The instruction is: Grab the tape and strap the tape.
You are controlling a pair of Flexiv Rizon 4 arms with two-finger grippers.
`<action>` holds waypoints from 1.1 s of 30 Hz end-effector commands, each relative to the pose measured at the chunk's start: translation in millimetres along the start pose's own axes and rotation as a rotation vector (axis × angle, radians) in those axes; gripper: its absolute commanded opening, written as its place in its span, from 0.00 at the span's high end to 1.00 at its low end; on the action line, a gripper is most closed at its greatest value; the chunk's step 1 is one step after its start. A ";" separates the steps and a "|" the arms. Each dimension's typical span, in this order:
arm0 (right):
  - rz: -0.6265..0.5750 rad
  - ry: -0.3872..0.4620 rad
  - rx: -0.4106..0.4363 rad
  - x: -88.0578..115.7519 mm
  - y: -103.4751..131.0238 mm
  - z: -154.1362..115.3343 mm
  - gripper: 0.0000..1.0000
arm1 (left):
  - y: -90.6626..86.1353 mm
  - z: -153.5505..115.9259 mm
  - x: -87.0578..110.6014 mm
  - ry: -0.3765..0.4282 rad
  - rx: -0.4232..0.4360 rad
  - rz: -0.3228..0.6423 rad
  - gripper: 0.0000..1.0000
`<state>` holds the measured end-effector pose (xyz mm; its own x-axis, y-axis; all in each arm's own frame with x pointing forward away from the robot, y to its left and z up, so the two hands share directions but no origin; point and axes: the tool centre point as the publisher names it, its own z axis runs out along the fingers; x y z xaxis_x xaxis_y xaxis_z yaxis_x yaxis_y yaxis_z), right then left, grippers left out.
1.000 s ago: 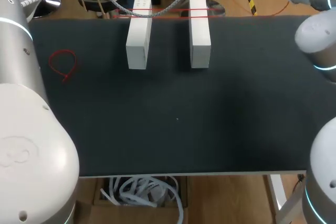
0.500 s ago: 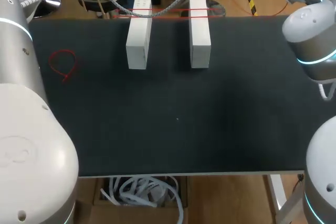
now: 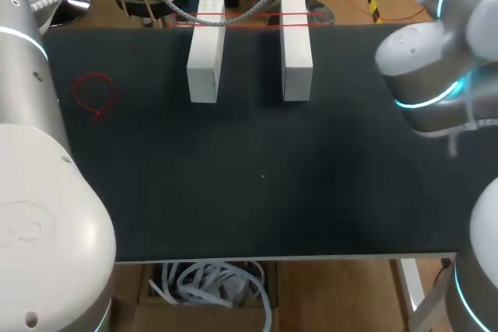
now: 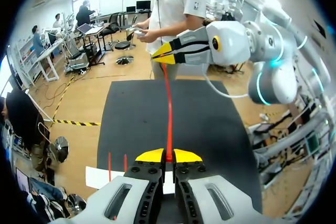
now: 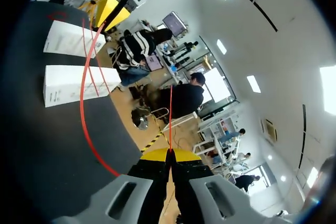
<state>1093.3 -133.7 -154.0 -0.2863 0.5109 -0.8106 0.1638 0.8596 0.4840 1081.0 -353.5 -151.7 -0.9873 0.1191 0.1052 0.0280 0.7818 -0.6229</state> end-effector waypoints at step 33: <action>-0.381 -0.114 -0.052 12.4 51.7 5.3 1.00 | -0.7 -0.5 -0.4 0.002 -0.004 -0.001 1.00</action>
<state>1100.9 -90.1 -139.2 -0.2128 0.1577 -0.9643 -0.0045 0.9867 0.1624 1081.1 -353.6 -151.9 -0.9873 0.1191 0.1054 0.0279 0.7821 -0.6226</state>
